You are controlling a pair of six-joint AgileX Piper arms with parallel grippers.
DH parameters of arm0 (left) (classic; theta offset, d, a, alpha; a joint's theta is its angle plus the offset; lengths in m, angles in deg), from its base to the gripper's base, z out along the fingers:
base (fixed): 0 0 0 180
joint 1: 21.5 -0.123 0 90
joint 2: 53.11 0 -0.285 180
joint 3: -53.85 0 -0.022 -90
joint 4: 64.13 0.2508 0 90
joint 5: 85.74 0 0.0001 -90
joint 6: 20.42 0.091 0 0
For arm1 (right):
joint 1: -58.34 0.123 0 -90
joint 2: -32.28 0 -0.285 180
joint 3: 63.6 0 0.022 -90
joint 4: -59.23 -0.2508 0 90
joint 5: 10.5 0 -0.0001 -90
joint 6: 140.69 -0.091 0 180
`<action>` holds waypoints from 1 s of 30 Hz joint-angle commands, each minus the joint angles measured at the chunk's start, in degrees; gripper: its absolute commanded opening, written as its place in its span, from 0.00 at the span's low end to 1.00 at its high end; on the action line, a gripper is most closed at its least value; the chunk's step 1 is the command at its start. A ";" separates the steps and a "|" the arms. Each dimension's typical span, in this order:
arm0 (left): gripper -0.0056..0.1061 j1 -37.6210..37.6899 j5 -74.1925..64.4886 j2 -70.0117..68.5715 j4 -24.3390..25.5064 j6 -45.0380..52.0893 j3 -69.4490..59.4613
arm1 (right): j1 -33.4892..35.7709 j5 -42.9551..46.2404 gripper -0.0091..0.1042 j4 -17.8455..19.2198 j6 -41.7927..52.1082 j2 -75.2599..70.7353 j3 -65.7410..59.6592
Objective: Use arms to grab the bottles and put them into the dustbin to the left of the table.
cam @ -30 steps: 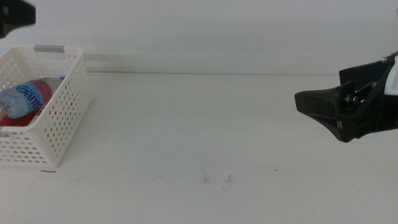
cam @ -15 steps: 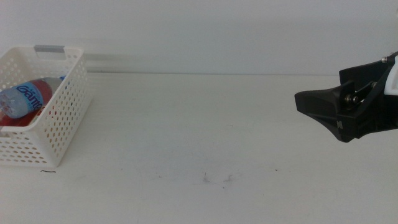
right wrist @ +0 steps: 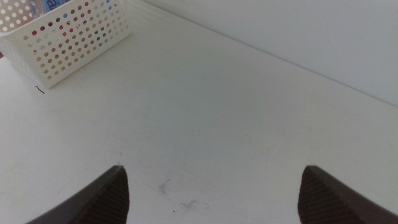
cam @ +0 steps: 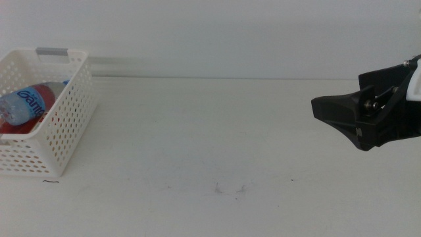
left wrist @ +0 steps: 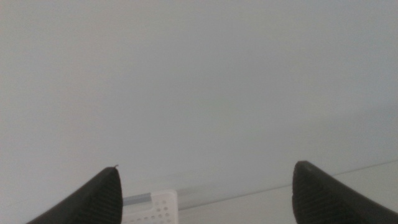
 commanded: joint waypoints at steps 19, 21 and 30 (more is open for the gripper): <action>0.89 0.47 0.91 -0.18 6.05 -3.15 -0.68 | 0.01 0.99 0.74 0.23 0.18 -0.70 -1.07; 0.89 0.47 4.27 -0.92 5.68 -3.15 -3.16 | -0.44 4.19 0.74 1.69 0.18 -2.58 -3.29; 0.89 0.47 14.19 -16.62 0.41 -3.15 -36.10 | -22.16 11.38 0.74 1.20 0.18 -25.99 -26.70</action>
